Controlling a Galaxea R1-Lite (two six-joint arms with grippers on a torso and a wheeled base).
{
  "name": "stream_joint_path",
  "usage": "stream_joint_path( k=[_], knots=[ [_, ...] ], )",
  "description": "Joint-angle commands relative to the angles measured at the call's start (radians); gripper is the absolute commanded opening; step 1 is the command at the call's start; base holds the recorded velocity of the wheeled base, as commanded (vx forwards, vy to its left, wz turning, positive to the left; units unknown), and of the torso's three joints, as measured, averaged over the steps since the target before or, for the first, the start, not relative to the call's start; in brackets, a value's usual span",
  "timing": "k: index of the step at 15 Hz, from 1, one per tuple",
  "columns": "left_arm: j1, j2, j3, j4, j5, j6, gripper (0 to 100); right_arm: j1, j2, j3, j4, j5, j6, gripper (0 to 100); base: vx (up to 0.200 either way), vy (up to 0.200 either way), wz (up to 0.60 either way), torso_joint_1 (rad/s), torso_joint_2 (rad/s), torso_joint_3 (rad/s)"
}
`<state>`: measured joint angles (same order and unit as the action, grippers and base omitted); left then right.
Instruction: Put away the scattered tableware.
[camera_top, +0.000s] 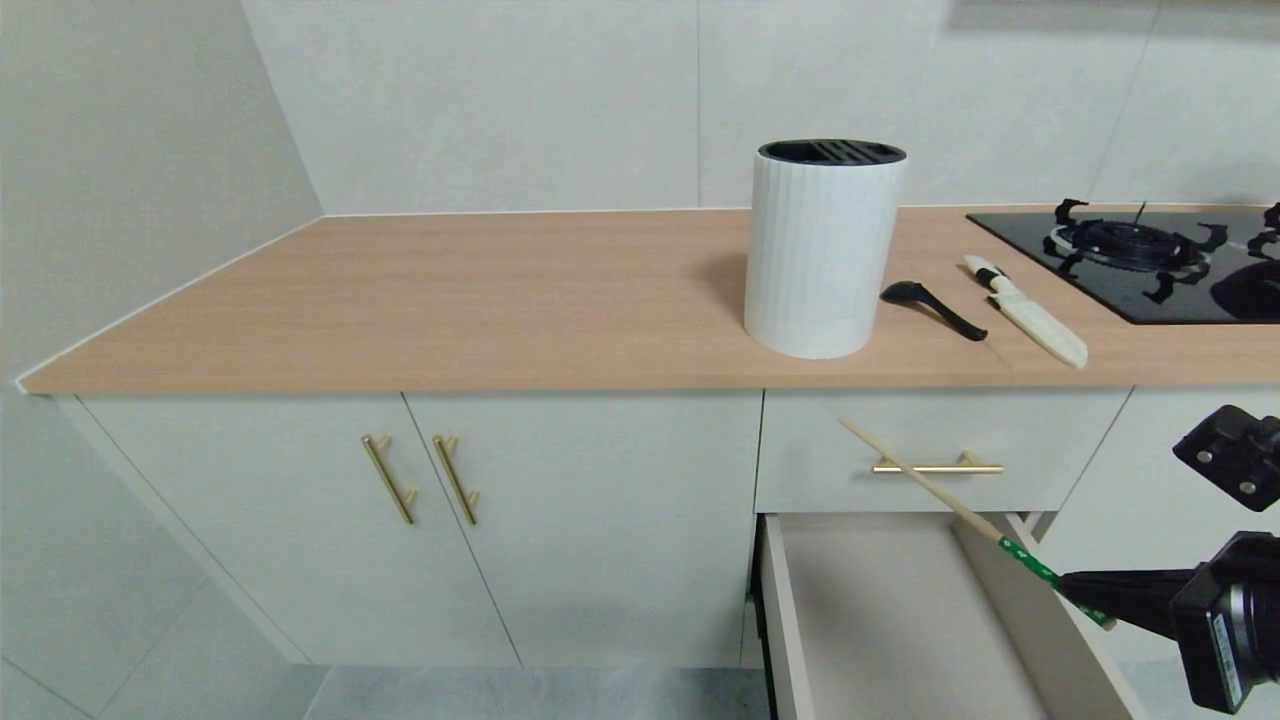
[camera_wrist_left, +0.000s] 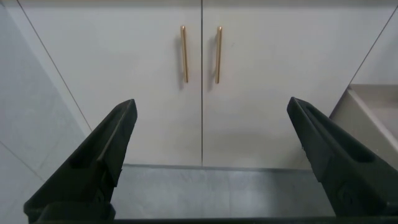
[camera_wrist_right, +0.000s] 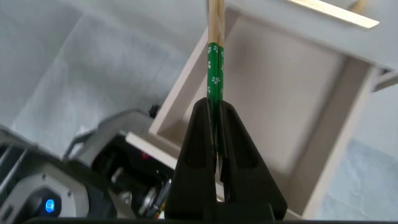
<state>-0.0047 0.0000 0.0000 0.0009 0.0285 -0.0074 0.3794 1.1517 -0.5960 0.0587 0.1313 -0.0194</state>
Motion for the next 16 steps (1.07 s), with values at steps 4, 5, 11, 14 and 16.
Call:
stream_joint_path(
  k=[4,5,11,14,16],
  knots=[
    [0.0,0.0,0.0,-0.001,0.001,0.0,100,0.001,0.04,0.013,-0.002,0.013,-0.001,0,0.0,0.0,0.0,-0.179,0.47,0.289],
    [0.0,0.0,0.0,-0.001,0.001,0.0,100,0.001,0.048,0.015,-0.002,0.013,-0.001,0,0.0,0.0,0.0,-0.168,0.47,0.3],
    [0.0,0.0,0.0,-0.001,0.001,0.0,100,0.0,0.091,0.021,-0.007,0.011,-0.001,0,0.0,0.0,0.0,-0.138,0.45,0.311],
    [0.0,0.0,0.0,-0.001,0.001,0.001,100,0.0,0.109,0.022,-0.007,0.011,-0.001,0,0.0,0.0,0.0,-0.054,0.21,0.147],
    [0.0,0.0,0.0,-0.001,0.001,0.0,100,0.0,0.122,0.022,-0.008,0.011,-0.001,0,0.0,0.0,0.0,-0.006,0.04,0.021]
  ],
)
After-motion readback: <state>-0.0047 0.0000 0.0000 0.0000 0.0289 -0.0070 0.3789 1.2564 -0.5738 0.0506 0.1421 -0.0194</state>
